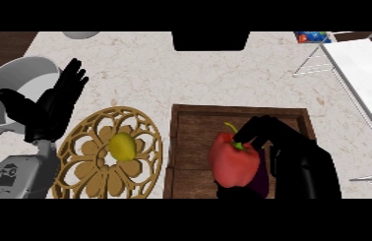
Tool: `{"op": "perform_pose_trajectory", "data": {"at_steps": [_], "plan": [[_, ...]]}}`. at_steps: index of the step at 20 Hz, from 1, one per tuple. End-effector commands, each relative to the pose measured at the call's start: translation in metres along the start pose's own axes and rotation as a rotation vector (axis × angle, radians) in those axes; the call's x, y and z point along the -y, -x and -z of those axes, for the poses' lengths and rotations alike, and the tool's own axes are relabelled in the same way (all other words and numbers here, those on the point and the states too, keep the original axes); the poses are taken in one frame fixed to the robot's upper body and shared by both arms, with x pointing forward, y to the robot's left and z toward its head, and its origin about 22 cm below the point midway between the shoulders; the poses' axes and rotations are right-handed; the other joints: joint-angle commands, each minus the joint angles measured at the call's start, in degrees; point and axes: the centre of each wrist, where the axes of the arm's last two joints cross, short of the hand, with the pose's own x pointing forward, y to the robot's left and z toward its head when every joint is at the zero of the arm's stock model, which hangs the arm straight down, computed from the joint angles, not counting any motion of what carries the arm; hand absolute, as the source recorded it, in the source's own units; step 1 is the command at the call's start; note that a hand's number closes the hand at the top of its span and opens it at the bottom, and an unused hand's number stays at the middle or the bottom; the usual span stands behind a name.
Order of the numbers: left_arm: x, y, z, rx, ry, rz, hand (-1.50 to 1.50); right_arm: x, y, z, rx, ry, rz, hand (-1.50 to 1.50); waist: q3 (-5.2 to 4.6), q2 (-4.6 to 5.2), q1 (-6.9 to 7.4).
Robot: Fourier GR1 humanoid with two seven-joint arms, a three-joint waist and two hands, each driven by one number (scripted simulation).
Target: Pick the bell pepper from the tray and place it in the tiered shelf
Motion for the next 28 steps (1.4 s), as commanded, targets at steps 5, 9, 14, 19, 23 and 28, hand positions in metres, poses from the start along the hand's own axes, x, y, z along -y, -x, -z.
{"op": "perform_pose_trajectory", "data": {"at_steps": [5,9,14,19,23,28], "plan": [[-0.001,-0.011,0.013,0.013,-0.006,0.005,0.0,0.067,-0.008,0.025,-0.108,0.18,-0.123,1.5,-0.06,0.12,-0.24],[0.006,-0.008,0.002,-0.003,0.008,-0.012,0.0,0.095,0.021,0.043,-0.176,0.199,-0.095,1.5,0.04,0.14,-0.01],[-0.005,0.001,-0.002,0.017,0.004,0.0,0.0,0.132,0.041,0.066,-0.248,0.273,-0.126,1.5,0.04,0.09,-0.16],[-0.01,0.01,-0.01,-0.003,-0.02,0.001,0.0,0.16,0.076,0.058,-0.266,0.305,-0.071,1.5,0.08,-0.04,-0.4],[0.004,0.004,-0.01,0.012,0.004,-0.008,0.0,0.181,0.116,0.072,-0.313,0.347,-0.079,1.5,0.08,0.08,0.0],[-0.008,0.002,-0.005,-0.007,-0.014,-0.009,0.0,0.223,0.167,0.08,-0.296,0.353,-0.041,1.5,0.08,0.08,-0.18]]}}
